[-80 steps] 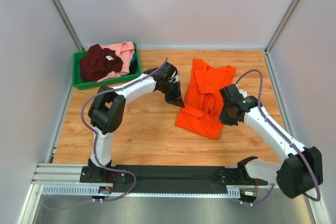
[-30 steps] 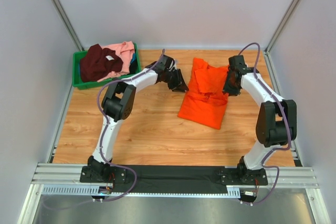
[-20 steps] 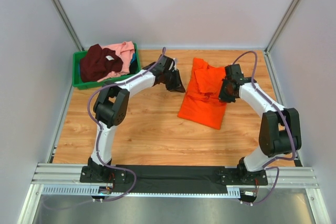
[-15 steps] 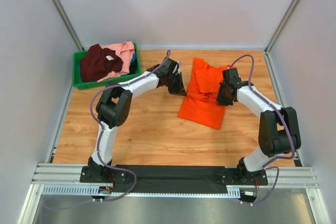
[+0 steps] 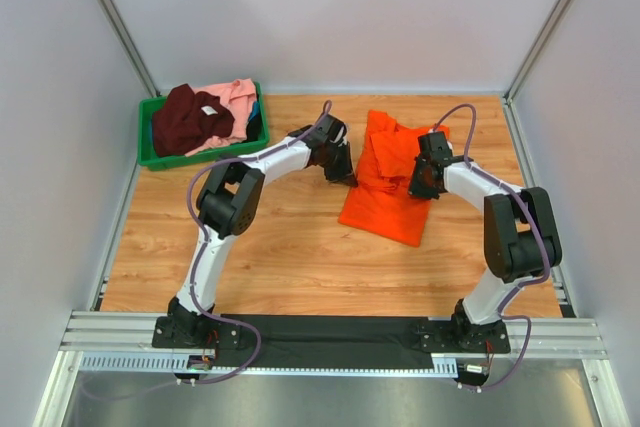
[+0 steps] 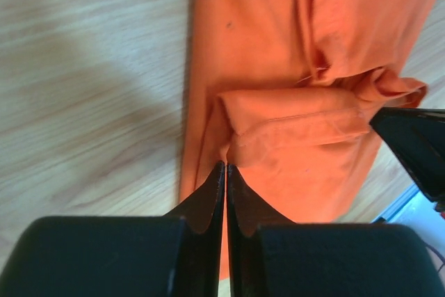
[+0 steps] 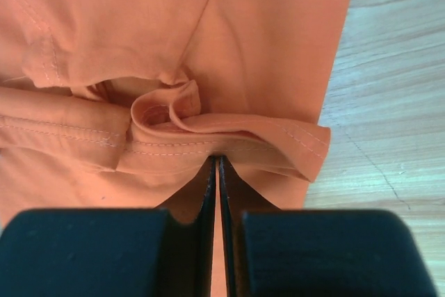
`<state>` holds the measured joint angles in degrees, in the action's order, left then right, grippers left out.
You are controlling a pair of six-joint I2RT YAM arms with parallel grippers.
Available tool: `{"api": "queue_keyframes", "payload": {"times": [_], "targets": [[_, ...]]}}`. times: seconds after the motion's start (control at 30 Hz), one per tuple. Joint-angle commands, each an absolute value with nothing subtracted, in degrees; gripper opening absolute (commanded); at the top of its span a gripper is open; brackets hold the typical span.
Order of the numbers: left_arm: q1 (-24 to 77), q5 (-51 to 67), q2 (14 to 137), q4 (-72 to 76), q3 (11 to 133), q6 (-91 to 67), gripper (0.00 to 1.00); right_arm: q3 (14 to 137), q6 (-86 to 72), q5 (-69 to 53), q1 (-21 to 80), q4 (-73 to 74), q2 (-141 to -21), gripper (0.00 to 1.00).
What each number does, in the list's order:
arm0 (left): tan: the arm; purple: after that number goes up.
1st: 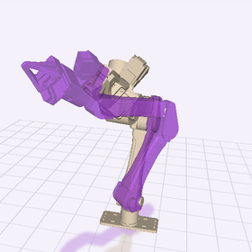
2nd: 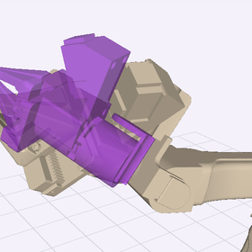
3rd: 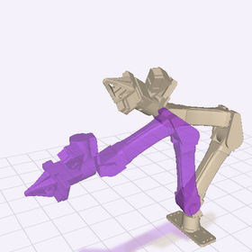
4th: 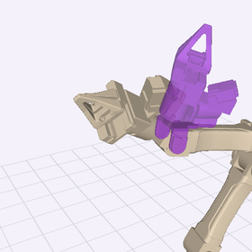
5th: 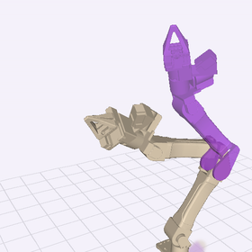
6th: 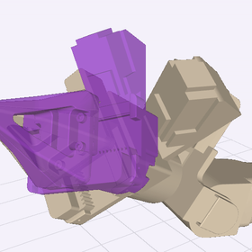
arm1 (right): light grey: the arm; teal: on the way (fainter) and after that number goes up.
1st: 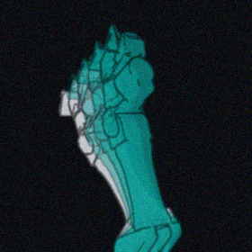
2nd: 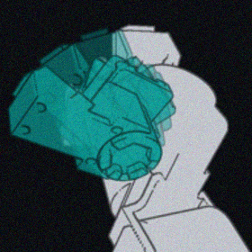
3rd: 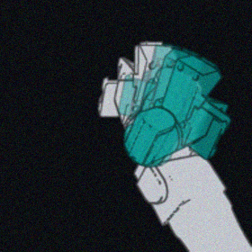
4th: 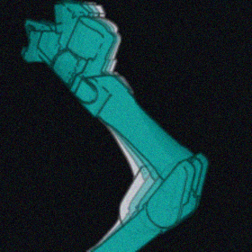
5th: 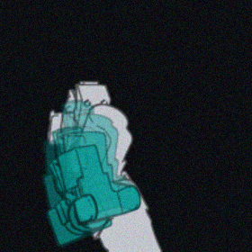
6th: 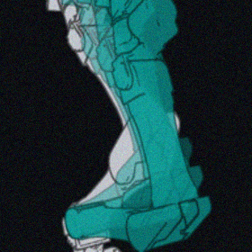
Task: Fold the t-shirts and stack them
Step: Fold the tshirt
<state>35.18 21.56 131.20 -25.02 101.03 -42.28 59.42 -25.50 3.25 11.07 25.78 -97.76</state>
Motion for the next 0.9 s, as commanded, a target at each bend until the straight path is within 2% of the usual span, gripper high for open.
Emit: {"api": "queue_keyframes", "payload": {"times": [0.0,0.37,0.87], "targets": [[35.4,22.7,131.3,-23.3,105.0,-42.8,0.07,61.6,-25.4,6.2,11.0,22.9,-97.6,0.05],[35.2,23.6,135.7,-21.8,111.6,-43.3,0.09,64.4,-25.5,4.8,11.2,26.5,-94.3,0.05],[32.7,25.8,138.6,-17.8,115.3,-47.1,0.11,57.0,-26.5,-1.0,12.0,25.2,-91.1,0.06]]}}
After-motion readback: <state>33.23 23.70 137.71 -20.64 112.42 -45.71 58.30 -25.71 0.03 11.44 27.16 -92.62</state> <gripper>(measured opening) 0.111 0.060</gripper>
